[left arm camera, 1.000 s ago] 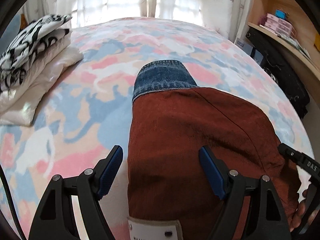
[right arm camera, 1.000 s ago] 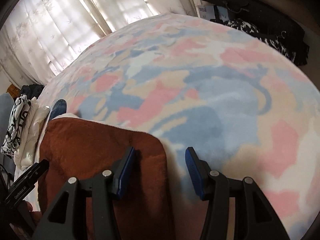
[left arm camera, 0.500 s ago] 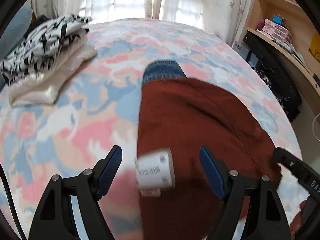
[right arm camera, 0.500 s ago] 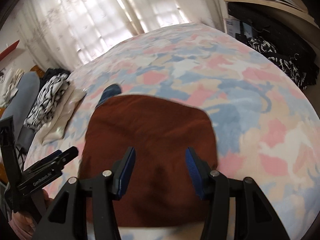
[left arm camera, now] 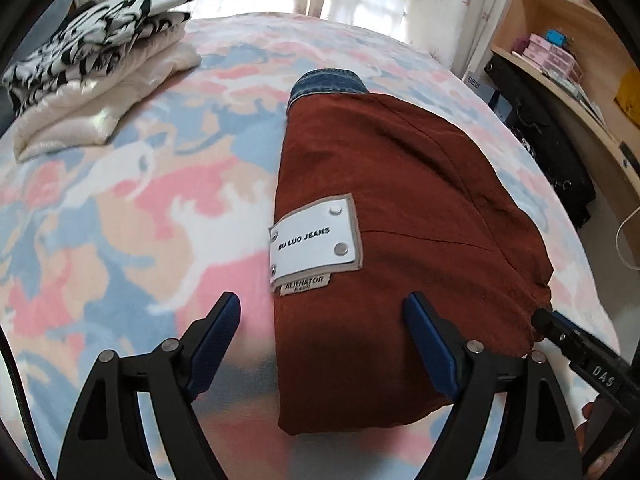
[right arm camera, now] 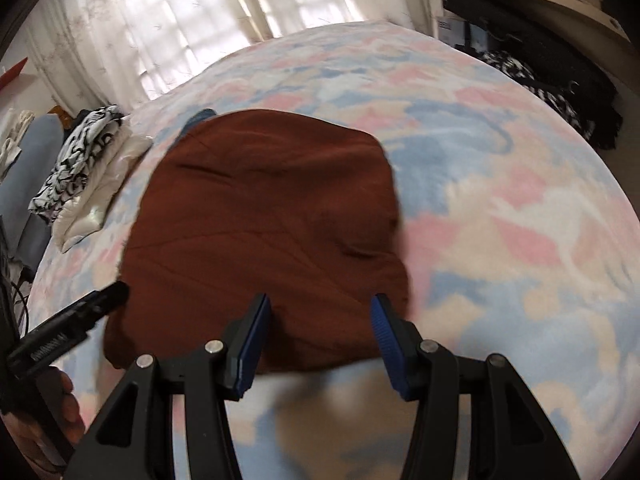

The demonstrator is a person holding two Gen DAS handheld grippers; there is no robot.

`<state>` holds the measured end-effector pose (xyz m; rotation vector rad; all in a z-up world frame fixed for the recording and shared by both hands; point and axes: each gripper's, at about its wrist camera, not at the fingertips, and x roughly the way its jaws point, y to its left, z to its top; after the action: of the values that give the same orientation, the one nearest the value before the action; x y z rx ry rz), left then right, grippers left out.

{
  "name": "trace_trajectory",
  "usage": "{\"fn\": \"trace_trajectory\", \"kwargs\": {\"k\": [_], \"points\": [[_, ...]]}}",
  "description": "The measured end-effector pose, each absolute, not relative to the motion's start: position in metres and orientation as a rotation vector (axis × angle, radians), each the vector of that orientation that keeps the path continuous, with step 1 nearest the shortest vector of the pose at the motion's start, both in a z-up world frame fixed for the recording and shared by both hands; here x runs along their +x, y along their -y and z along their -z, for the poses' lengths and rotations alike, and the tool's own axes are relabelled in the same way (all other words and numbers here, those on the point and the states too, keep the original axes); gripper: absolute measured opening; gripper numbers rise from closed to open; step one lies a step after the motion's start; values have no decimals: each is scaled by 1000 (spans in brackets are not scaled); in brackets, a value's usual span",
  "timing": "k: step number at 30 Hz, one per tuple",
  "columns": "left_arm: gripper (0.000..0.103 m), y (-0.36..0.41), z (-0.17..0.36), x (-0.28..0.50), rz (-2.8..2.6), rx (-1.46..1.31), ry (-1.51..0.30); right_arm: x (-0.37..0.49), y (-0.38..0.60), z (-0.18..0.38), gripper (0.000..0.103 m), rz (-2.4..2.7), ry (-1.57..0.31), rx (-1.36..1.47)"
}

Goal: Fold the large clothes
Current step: 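Press and square the labelled brown bundle with both open grippers, then grasp the brown bundle sides with both grippers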

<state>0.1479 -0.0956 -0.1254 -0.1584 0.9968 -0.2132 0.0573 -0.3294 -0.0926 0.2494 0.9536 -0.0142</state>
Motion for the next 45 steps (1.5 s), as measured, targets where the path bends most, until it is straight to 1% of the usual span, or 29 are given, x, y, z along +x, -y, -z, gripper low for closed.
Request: {"fn": "trace_trajectory", "kwargs": {"k": [4,8,17,19,20,21,23,25,27,34,41,45], "points": [[85,94,125,148,210,-149,-994,53,338,94,52,26,-960,269],[88,93,125,148,205,-151,-1010,53,344,94,52,18,-964,314],[89,85,126,152,243,-237,-1088,49,348,87,52,-5,-954,344],[93,85,126,153,257,-245,-1110,48,351,84,52,-14,-958,355],[99,84,127,153,266,-254,-1123,47,353,82,52,-21,-958,362],[100,83,127,153,284,-272,-1131,47,356,80,54,-36,-959,379],[100,81,127,153,316,-299,-1143,46,362,77,66,-50,-960,411],[100,79,127,154,347,-317,-1147,46,371,75,72,-76,-963,454],[100,78,127,156,378,-339,-1148,49,381,77,73,-114,-979,510],[100,75,136,170,430,-395,-1170,72,410,103,74,-218,-1061,701],[100,83,154,186,464,-428,-1209,107,418,143,74,-313,-1120,824],[102,88,168,195,500,-478,-1234,125,414,153,74,-381,-1116,840]]}}
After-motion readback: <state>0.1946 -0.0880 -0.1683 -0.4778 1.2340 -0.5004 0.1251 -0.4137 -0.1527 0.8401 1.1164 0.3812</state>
